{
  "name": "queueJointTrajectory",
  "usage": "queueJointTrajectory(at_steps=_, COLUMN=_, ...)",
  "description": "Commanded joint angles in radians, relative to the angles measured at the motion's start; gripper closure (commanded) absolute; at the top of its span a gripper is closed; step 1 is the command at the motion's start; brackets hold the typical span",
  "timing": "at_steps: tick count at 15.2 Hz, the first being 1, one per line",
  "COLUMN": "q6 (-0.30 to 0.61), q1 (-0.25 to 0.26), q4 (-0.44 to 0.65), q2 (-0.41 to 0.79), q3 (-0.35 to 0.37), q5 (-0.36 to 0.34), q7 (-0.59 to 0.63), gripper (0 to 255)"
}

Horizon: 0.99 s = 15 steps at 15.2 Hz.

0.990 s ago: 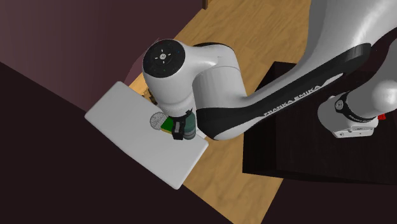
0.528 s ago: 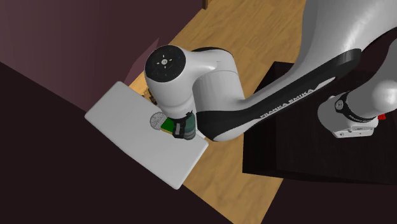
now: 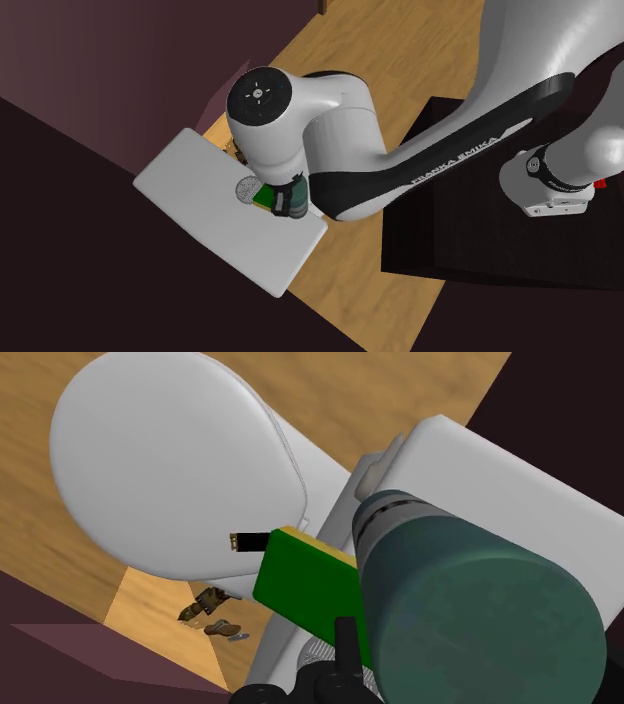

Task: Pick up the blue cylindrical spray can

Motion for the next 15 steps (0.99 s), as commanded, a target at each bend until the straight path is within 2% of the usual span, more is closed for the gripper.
queueJointTrajectory(at_steps=1, q6=-0.02, q1=-0.002, q4=0.007, q2=-0.013, q3=0.001, q5=0.003, q7=-0.003, gripper=255)
queueJointTrajectory(at_steps=15, q6=-0.156, q1=-0.007, q4=0.068, q2=-0.089, q3=0.01, q5=0.025, q7=-0.018, gripper=255)
